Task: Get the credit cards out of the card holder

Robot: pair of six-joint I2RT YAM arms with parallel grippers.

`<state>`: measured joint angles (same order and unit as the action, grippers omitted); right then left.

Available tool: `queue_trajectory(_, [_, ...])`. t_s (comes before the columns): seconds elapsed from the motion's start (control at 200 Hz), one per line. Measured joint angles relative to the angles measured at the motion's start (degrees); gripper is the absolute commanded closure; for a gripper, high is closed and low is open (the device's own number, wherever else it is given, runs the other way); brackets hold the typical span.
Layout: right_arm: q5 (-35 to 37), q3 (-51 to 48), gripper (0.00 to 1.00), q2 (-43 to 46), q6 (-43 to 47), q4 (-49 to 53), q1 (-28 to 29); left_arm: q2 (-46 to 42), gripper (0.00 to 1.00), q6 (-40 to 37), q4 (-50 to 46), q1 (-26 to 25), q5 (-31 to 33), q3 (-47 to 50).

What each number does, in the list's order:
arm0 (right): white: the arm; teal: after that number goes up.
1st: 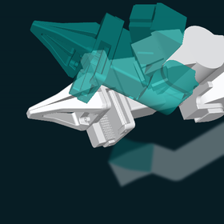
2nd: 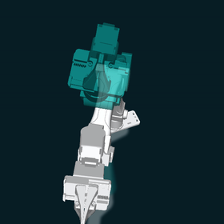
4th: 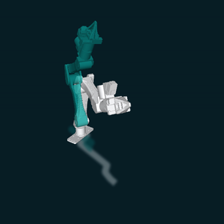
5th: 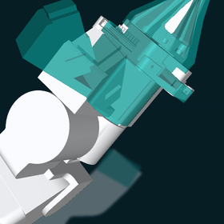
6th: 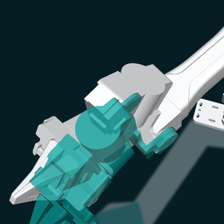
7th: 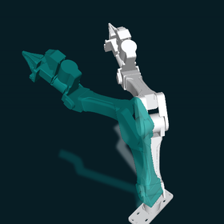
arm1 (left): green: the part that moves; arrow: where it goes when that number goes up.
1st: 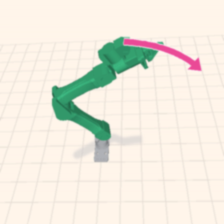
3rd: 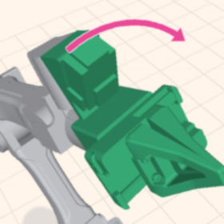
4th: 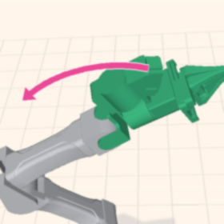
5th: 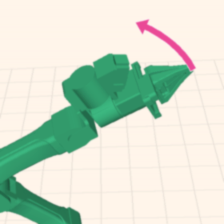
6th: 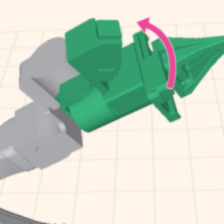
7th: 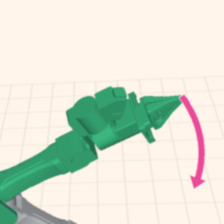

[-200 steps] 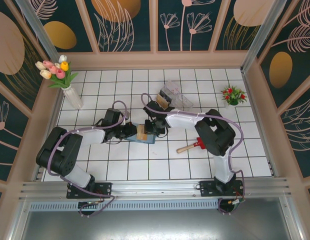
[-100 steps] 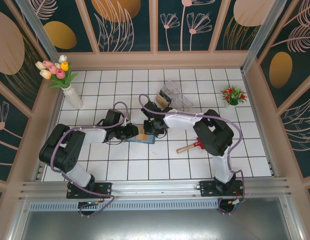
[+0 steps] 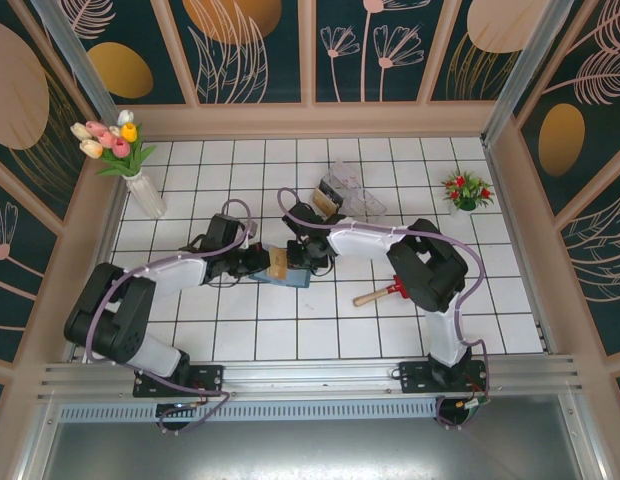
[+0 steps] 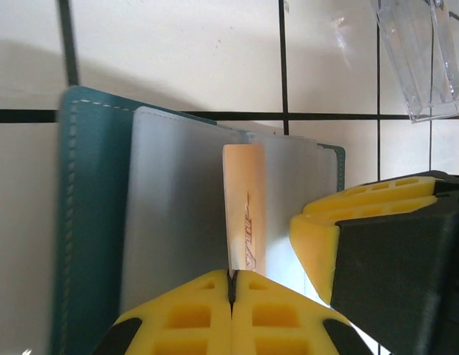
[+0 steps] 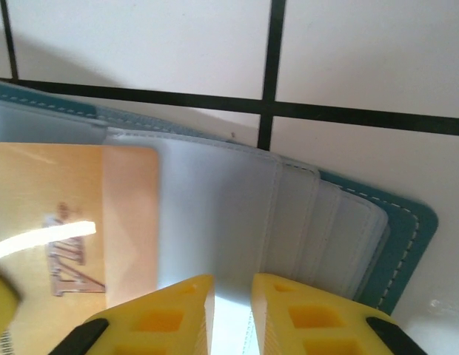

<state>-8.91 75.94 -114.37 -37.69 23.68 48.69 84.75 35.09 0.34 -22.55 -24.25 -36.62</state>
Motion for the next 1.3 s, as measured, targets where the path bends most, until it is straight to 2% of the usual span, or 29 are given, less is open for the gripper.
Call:
queue_trajectory(0.21, [-6.4,-0.3,0.62,2.8,2.5,-3.8,-2.0,-8.8,1.00,-1.4,-6.3,0.0,4.0,-1.1])
queue_trajectory(0.25, [-7.8,-0.4,0.60,4.7,3.3,-5.0,-2.9,-10.3,1.00,-1.6,-7.0,0.0,4.3,-1.7])
queue_trajectory(0.33, [-10.2,-1.0,0.50,9.4,6.0,-8.2,-4.9,-13.1,1.00,-2.1,-7.7,0.0,4.8,-3.1])
queue_trajectory(0.415, [-12.4,-2.4,0.45,15.2,8.8,-12.3,-7.2,-15.3,1.00,-2.5,-7.5,0.0,4.9,-4.8])
queue_trajectory(0.58, [-19.2,-6.3,0.37,22.4,8.6,-21.9,-13.4,-16.3,1.00,-0.6,-3.5,0.0,2.7,-7.1])
queue_trajectory(0.751, [-25.3,-11.3,0.31,22.8,4.0,-29.8,-16.2,-16.2,1.00,8.0,5.6,0.0,-2.4,-7.2])
queue_trajectory(0.901, [-30.7,-13.5,0.32,22.8,-2.3,-36.7,-16.4,-16.3,1.00,16.0,14.1,0.0,-5.4,-7.2])
queue_trajectory(1.051, [-35.5,-15.0,0.39,22.8,-9.6,-45.9,-16.7,-16.8,1.00,21.2,18.8,0.0,-6.4,-7.1])
queue_trajectory(1.166, [-38.4,-15.3,0.52,22.8,-14.3,-52.5,-16.7,-17.4,1.00,24.3,21.5,0.0,-6.9,-6.6])
queue_trajectory(1.296, [-39.9,-15.5,0.63,22.7,-17.8,-56.6,-16.7,-17.6,1.00,27.1,24.4,0.0,-6.9,-5.6])
